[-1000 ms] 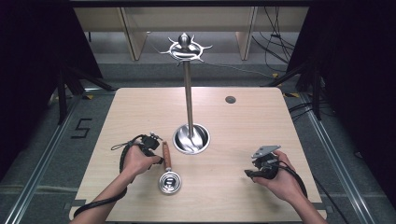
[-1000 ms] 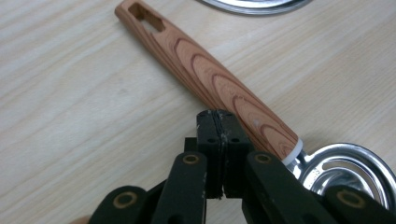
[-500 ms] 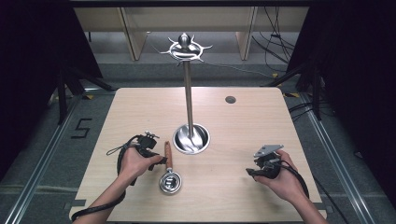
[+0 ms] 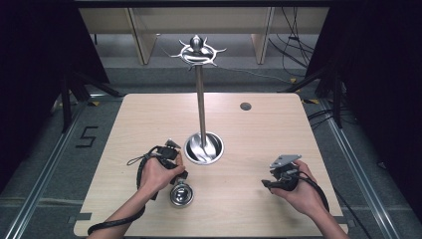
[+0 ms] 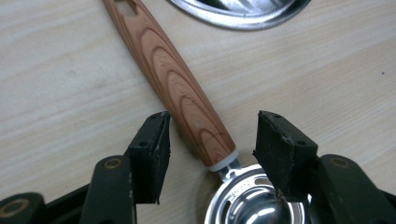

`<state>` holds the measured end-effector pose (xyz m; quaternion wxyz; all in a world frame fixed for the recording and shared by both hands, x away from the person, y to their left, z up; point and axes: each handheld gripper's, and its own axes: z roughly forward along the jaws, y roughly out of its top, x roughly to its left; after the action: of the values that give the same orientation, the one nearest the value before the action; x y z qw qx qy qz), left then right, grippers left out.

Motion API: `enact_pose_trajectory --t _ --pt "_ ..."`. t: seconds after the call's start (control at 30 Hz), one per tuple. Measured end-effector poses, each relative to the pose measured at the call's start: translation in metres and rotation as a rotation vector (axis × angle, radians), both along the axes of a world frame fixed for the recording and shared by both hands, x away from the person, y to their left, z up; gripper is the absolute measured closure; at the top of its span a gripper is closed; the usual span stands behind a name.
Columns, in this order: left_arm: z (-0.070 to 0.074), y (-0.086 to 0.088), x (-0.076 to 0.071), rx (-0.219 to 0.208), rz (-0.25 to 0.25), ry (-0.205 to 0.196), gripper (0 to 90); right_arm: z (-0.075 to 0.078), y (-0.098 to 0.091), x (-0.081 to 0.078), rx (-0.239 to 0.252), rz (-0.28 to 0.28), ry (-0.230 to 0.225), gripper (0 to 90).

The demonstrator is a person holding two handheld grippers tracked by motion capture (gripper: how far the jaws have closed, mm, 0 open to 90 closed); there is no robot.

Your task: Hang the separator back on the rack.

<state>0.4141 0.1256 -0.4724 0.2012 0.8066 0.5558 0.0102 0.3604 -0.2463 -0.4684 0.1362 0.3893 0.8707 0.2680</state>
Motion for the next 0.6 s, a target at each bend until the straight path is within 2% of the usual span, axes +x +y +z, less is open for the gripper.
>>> enact_pose_trajectory --t 0.03,0.07,0.1,0.13,0.17,0.23,0.27,0.3,0.37,0.4,0.43,0.47,0.53,0.57,0.6 --pt "-0.001 0.0 0.0007 0.001 -0.014 0.005 43.8 -0.0012 -0.0019 0.0013 -0.029 0.033 -0.026 50.1" --pt "-0.0015 0.001 0.0016 0.014 -0.025 0.009 43.7 0.0002 -0.0009 0.0007 -0.024 0.018 -0.005 50.0" --pt "-0.0031 -0.0003 0.0019 0.007 -0.016 0.011 44.0 0.0002 -0.0011 0.0011 -0.026 0.019 -0.004 50.0" --pt "-0.0041 -0.0001 0.0026 0.014 -0.029 0.014 44.0 -0.0012 -0.0016 0.002 -0.032 0.029 -0.016 49.9" --pt "-0.0048 0.0005 0.0034 0.035 -0.047 0.026 45.1 -0.0015 -0.0006 0.0022 -0.023 0.013 -0.009 50.1" --pt "-0.0057 0.0004 0.0036 0.038 -0.054 0.028 46.0 -0.0008 -0.0016 0.0025 -0.033 0.022 -0.002 50.1" --pt "-0.0068 -0.0011 0.0034 0.033 -0.039 0.021 46.9 -0.0026 -0.0016 0.0028 -0.027 0.024 -0.021 50.1" --pt "-0.0072 -0.0015 0.0037 0.042 -0.049 0.028 48.1 -0.0029 -0.0006 0.0023 -0.017 0.007 -0.018 50.1" --pt "-0.0075 -0.0014 0.004 0.047 -0.06 0.033 48.8 -0.0026 -0.0008 0.0025 -0.019 0.008 -0.014 50.1" --pt "-0.0085 -0.0021 0.0039 0.046 -0.056 0.032 49.7 -0.0018 -0.0006 0.0022 -0.009 -0.002 0.001 50.1" --pt "-0.009 -0.0025 0.0037 0.046 -0.059 0.04 51.3 -0.0008 -0.0014 0.0024 -0.03 0.007 0.005 50.1" --pt "-0.0092 -0.0021 0.0039 0.048 -0.068 0.044 52.7 -0.0012 -0.0012 0.0022 -0.028 0.007 0.002 50.1" --pt "-0.0093 -0.0014 0.0041 0.056 -0.073 0.043 53.8 -0.0043 -0.0008 0.0023 -0.017 0.01 -0.036 50.1" --pt "-0.0092 -0.0018 0.0036 0.046 -0.065 0.046 54.4 -0.0025 -0.0008 0.0018 -0.019 0.005 -0.019 50.2" --pt "-0.0087 0.0 0.0042 0.059 -0.079 0.051 56.4 -0.002 -0.0011 0.002 -0.021 0.007 -0.02 50.2"
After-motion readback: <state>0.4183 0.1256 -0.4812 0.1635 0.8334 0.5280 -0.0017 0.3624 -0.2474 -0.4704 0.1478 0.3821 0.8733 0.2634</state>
